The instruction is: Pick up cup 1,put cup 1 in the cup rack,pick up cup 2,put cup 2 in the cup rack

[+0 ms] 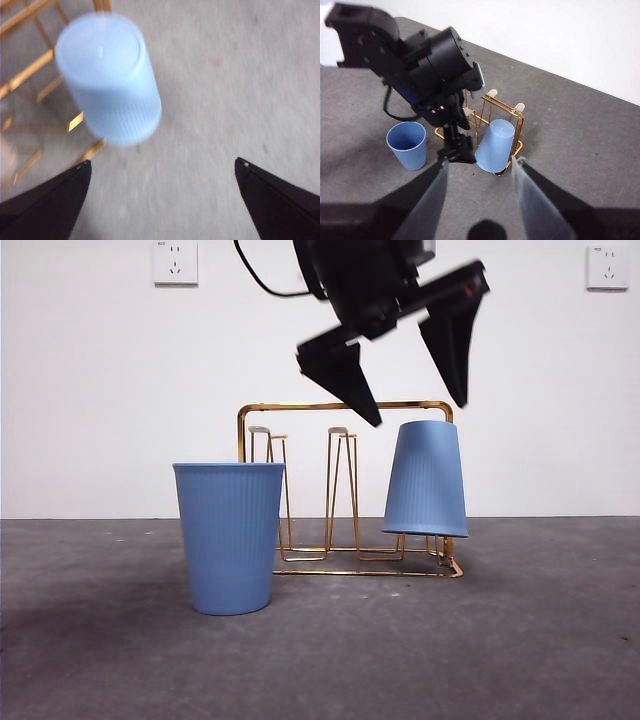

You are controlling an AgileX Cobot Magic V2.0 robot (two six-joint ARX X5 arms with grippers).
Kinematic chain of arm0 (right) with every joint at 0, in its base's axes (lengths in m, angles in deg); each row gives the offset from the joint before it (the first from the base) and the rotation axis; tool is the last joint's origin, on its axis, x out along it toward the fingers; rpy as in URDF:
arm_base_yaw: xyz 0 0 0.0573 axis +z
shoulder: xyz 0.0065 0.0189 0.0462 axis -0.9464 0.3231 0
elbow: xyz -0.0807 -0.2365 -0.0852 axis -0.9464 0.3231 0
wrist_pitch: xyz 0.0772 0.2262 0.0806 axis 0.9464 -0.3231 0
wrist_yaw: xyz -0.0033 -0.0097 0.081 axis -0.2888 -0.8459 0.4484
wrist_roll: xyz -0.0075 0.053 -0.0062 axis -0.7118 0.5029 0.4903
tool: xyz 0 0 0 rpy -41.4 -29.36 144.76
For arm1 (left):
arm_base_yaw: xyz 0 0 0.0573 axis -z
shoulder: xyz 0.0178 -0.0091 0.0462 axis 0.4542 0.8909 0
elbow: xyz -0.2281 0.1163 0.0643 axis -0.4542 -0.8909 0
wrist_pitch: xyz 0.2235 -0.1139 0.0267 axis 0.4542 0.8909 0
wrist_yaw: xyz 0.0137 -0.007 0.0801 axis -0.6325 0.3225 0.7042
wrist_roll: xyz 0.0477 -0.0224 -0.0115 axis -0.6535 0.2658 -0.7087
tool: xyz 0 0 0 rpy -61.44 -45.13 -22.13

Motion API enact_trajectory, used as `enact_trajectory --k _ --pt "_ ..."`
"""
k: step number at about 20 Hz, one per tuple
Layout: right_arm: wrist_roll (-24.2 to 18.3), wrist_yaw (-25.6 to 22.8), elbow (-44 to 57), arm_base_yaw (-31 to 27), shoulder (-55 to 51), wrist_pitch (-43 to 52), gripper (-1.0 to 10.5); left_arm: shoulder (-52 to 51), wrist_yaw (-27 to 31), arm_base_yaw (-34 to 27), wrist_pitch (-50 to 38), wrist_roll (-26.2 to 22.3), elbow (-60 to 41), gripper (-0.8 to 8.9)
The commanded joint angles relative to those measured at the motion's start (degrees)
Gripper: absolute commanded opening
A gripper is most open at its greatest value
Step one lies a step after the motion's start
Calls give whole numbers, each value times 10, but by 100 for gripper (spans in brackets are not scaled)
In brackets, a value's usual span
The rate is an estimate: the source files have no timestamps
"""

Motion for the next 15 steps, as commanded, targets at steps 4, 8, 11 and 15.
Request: enact_trajectory --k 4,8,11,15 --pt "5 -2 3 0 7 1 219 1 1 1 108 -16 59 485" --pt "20 7 3 0 21 0 220 -35 2 -2 139 -24 72 471" --pt "28 27 3 0 36 1 220 -76 2 -10 147 -24 72 470" --pt "30 62 3 0 73 5 220 -143 14 -30 159 -24 72 470"
